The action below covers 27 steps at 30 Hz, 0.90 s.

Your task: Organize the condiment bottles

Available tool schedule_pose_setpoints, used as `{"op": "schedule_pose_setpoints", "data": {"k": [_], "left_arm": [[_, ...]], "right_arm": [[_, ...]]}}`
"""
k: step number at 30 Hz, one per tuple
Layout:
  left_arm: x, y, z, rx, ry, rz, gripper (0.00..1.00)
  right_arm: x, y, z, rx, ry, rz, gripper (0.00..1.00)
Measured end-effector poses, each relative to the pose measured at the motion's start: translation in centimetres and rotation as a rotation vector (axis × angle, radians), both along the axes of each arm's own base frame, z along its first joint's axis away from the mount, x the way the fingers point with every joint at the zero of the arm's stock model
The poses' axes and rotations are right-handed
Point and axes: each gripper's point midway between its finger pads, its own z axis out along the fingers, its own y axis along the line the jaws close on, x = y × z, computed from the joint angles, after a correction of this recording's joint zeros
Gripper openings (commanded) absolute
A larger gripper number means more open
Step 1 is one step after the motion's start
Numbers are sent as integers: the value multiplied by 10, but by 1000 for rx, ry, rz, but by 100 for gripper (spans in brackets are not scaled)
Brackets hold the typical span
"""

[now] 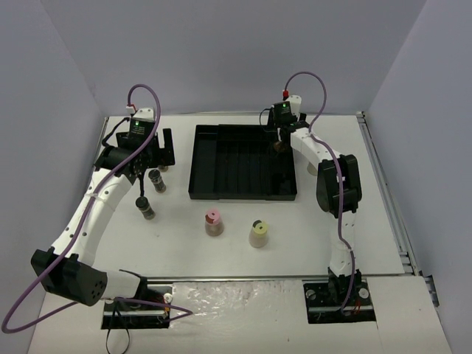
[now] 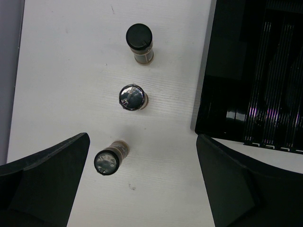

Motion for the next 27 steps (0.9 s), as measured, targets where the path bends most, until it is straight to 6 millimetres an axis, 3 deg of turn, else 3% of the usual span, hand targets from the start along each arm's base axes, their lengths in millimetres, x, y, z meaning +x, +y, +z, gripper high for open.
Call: {"op": "schedule_pose_setpoints", "data": {"k": [8,13,22,27], "left_arm": [[0,0,0,0,0,-1,93],[0,0,0,-1,-1,0,94],[0,0,0,-1,-2,-1,94],[0,0,0,-1,-1,-1,93]], "right_arm": [[-7,5,-4,-18,26,11,83],[-18,9,5,-37,46,28,83],[-35,12,79,-31,-44,25,83],[-52,-3,123,-55,-113,-30,85]]}}
